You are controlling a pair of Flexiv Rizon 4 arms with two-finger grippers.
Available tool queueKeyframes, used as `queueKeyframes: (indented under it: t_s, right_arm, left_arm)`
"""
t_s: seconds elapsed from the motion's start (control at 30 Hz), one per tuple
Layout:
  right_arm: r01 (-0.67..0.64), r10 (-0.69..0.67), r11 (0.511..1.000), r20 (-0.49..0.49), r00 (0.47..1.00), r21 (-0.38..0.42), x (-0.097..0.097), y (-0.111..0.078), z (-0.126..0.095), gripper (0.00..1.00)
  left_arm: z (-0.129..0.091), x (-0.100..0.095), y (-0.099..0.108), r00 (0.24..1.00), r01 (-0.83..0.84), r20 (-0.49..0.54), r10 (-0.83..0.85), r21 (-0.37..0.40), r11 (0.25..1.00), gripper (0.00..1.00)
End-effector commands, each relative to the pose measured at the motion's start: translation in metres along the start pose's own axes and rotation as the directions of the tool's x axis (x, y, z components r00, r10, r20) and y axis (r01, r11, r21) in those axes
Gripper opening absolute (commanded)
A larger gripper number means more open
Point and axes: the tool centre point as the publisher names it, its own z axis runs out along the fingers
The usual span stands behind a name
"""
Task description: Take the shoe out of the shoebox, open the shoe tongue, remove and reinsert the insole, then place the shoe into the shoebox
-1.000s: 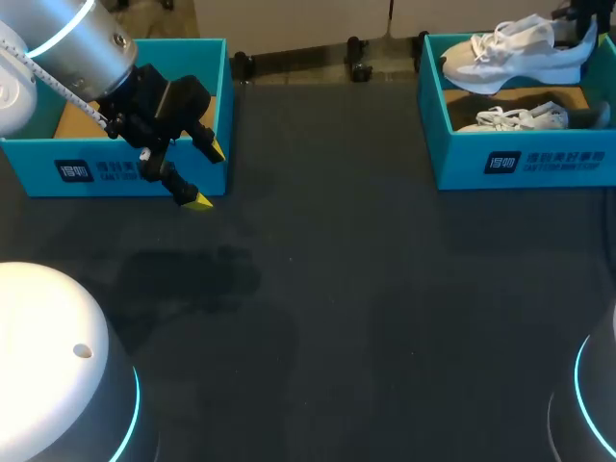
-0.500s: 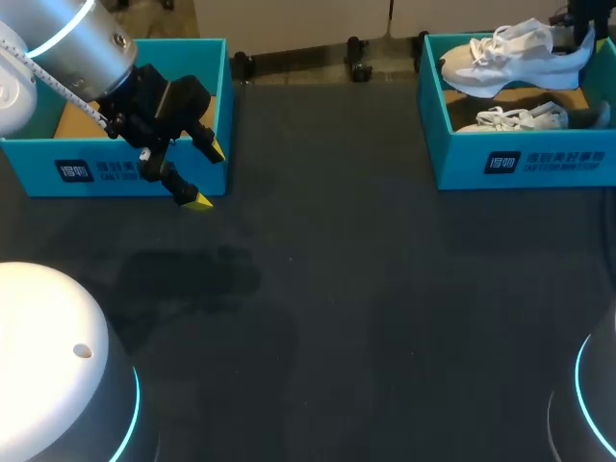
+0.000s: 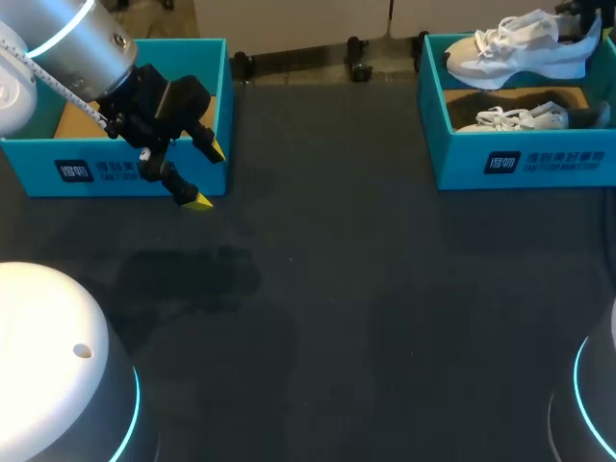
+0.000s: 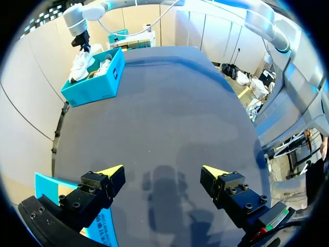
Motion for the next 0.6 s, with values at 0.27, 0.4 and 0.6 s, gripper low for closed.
queueKeyframes:
  t_s: [0.27, 0.4, 0.6]
  right_arm:
    - [-0.025, 0.025, 1.000, 0.019, 1.000, 0.004, -0.022, 0.008, 0.001, 0.00]
    - [-0.019, 0.019, 1.000, 0.025, 1.000, 0.009, -0.020, 0.006, 0.008, 0.00]
    - [-0.008, 0.007, 1.000, 0.047, 0.999, 0.025, -0.014, 0.001, 0.024, 0.00]
  left_arm:
    - [0.000, 0.001, 0.000, 1.000, 0.000, 0.002, 0.000, -0.002, 1.000, 1.00]
    - [0.000, 0.001, 0.000, 1.000, 0.000, 0.002, 0.000, -0.002, 1.000, 1.00]
    - [0.000, 0.001, 0.000, 1.000, 0.000, 0.002, 0.000, -0.002, 1.000, 1.00]
